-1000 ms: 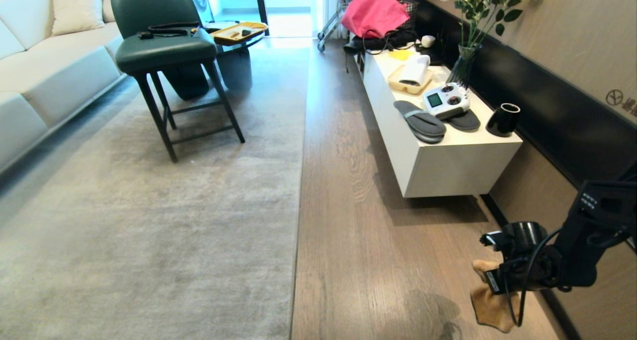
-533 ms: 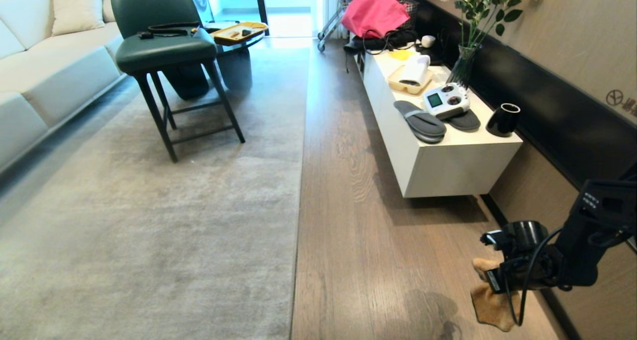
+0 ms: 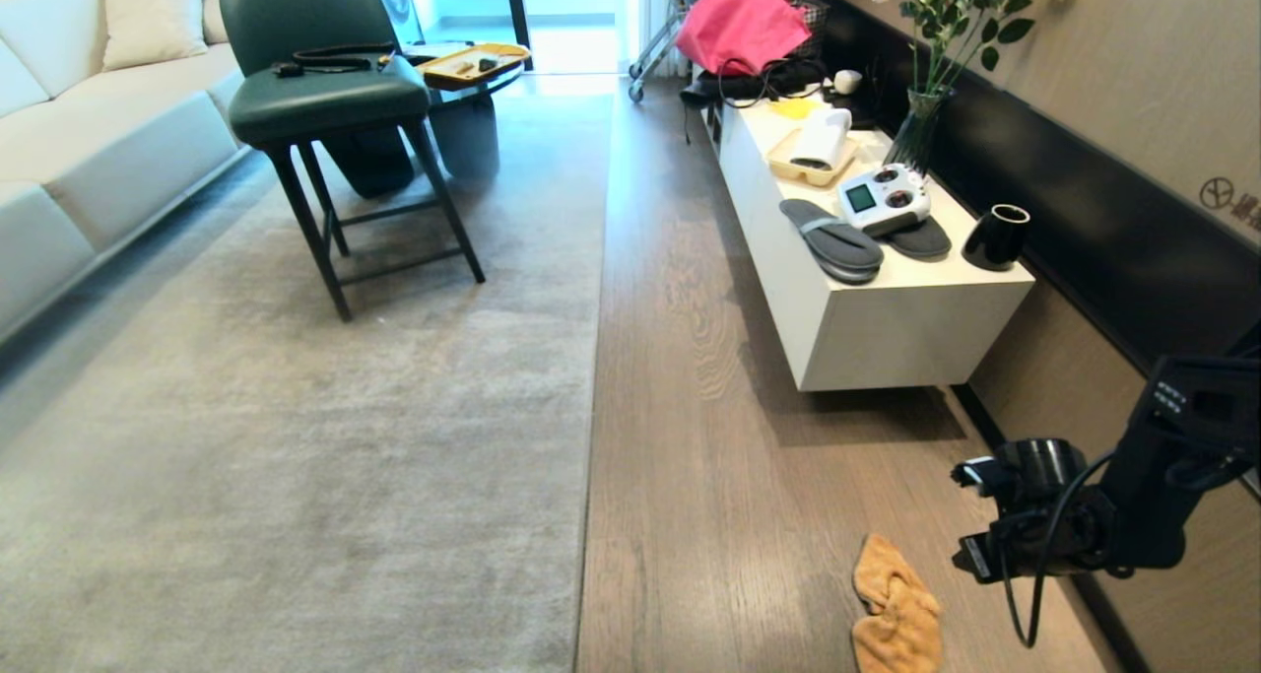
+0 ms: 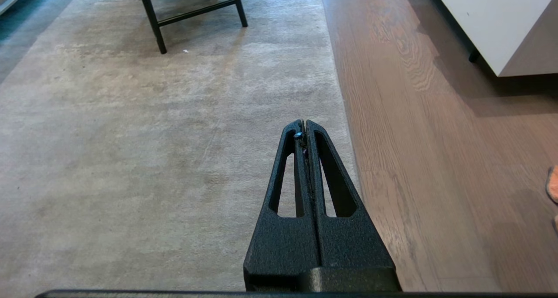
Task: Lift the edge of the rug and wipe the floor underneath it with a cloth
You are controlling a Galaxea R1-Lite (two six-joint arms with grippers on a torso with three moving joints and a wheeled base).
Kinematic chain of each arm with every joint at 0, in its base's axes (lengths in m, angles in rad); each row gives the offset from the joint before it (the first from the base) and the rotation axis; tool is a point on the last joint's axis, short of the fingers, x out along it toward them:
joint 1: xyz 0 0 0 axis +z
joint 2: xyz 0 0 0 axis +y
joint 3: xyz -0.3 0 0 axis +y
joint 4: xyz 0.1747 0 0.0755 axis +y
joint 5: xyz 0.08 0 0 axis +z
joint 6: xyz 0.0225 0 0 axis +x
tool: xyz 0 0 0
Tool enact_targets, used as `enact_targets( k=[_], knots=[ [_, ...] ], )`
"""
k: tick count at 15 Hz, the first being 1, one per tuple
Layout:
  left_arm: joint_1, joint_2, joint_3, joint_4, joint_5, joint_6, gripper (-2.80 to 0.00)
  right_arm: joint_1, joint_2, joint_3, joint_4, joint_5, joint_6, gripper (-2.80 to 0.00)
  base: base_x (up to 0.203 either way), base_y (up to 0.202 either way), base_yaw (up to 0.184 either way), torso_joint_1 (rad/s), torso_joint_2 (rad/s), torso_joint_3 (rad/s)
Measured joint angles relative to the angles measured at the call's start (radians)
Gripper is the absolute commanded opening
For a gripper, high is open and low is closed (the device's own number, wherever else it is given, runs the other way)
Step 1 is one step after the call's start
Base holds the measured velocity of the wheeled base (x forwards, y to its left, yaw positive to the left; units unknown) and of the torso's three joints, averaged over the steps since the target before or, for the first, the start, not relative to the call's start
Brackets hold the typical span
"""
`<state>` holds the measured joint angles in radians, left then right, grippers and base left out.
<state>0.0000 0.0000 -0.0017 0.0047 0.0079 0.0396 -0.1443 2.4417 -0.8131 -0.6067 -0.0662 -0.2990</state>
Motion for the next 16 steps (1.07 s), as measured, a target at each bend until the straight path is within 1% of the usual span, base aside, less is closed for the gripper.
enact_targets(
  k=[3, 5, 9, 16],
  knots=[
    [0.0, 0.0, 0.0, 0.0, 0.0, 0.0, -2.8, 0.001, -0.026, 0.038, -0.02, 0.0, 0.0, 0.0, 0.0, 0.0, 0.0, 0.0, 0.0, 0.0],
    [0.0, 0.0, 0.0, 0.0, 0.0, 0.0, -2.8, 0.007, -0.051, 0.059, -0.058, 0.002, 0.0, 0.0, 0.0, 0.0, 0.0, 0.0, 0.0, 0.0],
    [0.0, 0.0, 0.0, 0.0, 0.0, 0.0, -2.8, 0.025, -0.129, 0.126, -0.087, 0.003, 0.001, 0.0, 0.0, 0.0, 0.0, 0.0, 0.0, 0.0],
    [0.0, 0.0, 0.0, 0.0, 0.0, 0.0, -2.8, 0.06, -0.37, 0.321, -0.105, 0.025, 0.005, 0.0, 0.0, 0.0, 0.0, 0.0, 0.0, 0.0]
  ],
)
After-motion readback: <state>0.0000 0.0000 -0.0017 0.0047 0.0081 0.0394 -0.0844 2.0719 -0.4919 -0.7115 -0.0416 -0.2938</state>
